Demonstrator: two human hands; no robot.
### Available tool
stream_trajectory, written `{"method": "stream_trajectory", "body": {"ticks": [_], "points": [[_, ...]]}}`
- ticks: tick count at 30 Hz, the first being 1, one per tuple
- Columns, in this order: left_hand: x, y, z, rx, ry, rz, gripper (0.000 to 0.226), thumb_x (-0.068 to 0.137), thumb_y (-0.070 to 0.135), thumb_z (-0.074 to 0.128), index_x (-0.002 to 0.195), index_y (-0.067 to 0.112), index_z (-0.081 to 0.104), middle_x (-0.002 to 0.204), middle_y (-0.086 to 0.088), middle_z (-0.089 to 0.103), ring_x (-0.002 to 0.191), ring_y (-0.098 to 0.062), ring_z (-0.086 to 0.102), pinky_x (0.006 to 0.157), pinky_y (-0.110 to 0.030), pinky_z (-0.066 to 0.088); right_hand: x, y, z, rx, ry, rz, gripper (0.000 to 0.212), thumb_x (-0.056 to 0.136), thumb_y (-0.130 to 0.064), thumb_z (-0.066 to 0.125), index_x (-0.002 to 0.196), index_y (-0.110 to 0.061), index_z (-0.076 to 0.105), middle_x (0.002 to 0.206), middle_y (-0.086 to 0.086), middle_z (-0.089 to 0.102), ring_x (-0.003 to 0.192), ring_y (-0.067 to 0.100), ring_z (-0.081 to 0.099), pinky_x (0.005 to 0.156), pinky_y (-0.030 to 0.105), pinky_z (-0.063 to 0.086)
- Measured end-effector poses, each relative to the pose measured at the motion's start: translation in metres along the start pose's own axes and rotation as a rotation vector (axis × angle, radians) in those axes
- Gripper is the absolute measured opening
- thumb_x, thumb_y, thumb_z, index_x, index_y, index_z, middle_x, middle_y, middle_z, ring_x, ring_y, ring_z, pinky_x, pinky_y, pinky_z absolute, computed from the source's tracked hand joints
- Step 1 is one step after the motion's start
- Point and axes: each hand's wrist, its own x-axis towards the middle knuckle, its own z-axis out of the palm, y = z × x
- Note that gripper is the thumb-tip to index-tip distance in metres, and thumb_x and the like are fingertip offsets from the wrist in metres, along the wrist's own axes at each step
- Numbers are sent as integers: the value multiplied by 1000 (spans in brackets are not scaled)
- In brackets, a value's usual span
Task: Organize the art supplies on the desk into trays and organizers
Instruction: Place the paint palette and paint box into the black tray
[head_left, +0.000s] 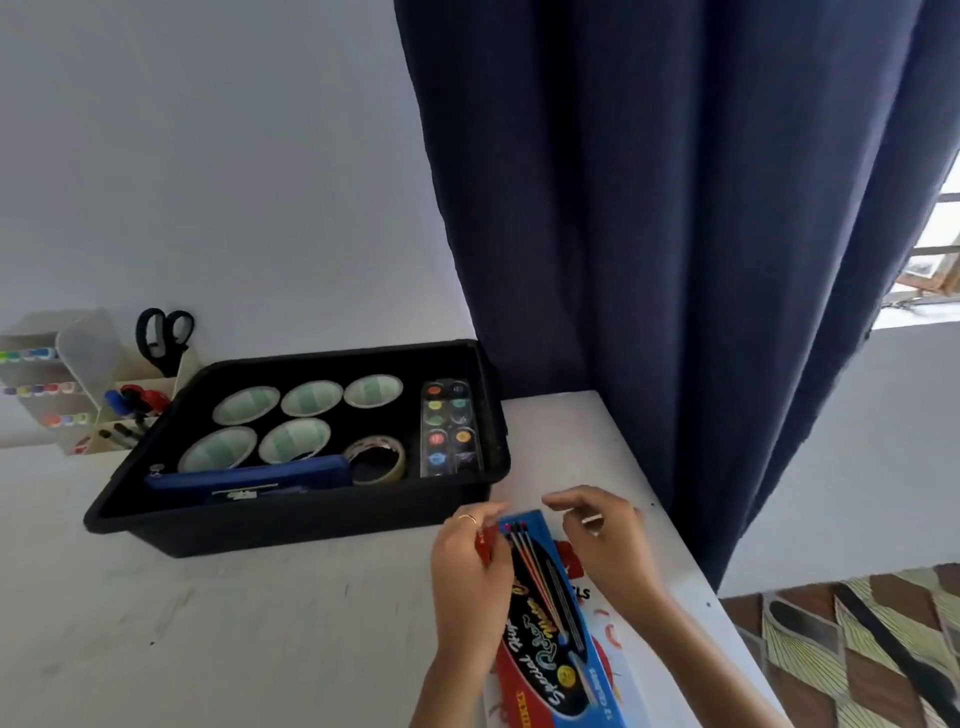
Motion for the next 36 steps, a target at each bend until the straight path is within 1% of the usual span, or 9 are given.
{"method": "stream_trajectory", "body": {"ticks": [2, 6, 10, 13, 17, 23, 26, 31, 36], "points": [[-15, -5, 3, 38, 45, -49, 28, 90, 8, 53, 106, 30, 59, 107, 15, 58, 105, -3, 53, 93, -33, 49, -15, 9, -1, -23, -49, 35, 31, 89, -2, 52, 95, -30, 64, 100, -11, 61, 91, 5, 56, 63, 11, 46], [-47, -21, 7, 292, 78, -215, 37, 95, 30, 45, 132, 23, 50, 141, 4, 42, 128, -13, 36, 109, -38, 31, -47, 29, 4, -355, -103, -58, 35, 94, -22, 49, 129, -25, 53, 125, -12, 51, 112, 3, 34, 92, 16, 31], [-69, -24, 14, 296, 30, -206, 58, 89, 52, 33, 140, 25, 41, 155, 2, 20, 140, -18, 22, 113, -33, 15, -68, 32, 10, -388, -111, -86, 49, 96, -29, 46, 143, -23, 35, 144, -9, 34, 132, 9, 21, 107, 19, 15], [-73, -21, 15, 169, 75, -167, 65, 84, 62, 33, 139, 27, 40, 152, 9, 21, 138, -7, 23, 111, -25, 16, -74, 31, 9, -202, -76, -59, 47, 95, -26, 49, 140, -24, 39, 140, -7, 38, 123, -2, 23, 105, 16, 21], [-77, -11, 18, -107, 91, -179, 55, 85, 58, 50, 135, 43, 36, 137, 21, 43, 123, -5, 48, 95, -31, 50, -80, 18, 2, 160, -69, 46, 32, 87, -38, 50, 119, -43, 44, 109, -7, 56, 96, 7, 61, 74, 23, 56], [-58, 12, 12, -355, 89, -177, 51, 86, 55, 53, 133, 48, 37, 120, 11, 59, 112, -15, 59, 84, -39, 56, -64, -5, 3, 387, -40, 50, 21, 92, -29, 50, 107, -44, 52, 98, -5, 62, 87, 9, 67, 65, 26, 57], [-33, 31, -1, -522, 73, -170, 45, 94, 26, 49, 136, 36, 38, 122, 4, 59, 109, -17, 62, 82, -37, 57, -45, -29, 2, 512, -68, 63, 27, 94, -25, 51, 110, -47, 50, 103, -2, 65, 85, 14, 70, 64, 29, 58], [21, 50, -26, -571, 152, -136, 44, 94, 15, 50, 131, 38, 45, 123, -3, 53, 105, -16, 62, 71, -22, 55, -1, -75, 10, 603, -45, 60, 21, 94, -20, 53, 114, -25, 48, 97, -7, 63, 78, 8, 70, 52, 18, 52], [79, 57, -49, -585, 169, -174, 45, 92, 17, 53, 132, 34, 45, 113, -7, 59, 94, -17, 66, 68, -27, 53, 46, -100, 36, 548, 34, -45, 21, 92, -17, 57, 112, -14, 51, 107, -1, 60, 83, 4, 67, 57, 19, 53]]}}
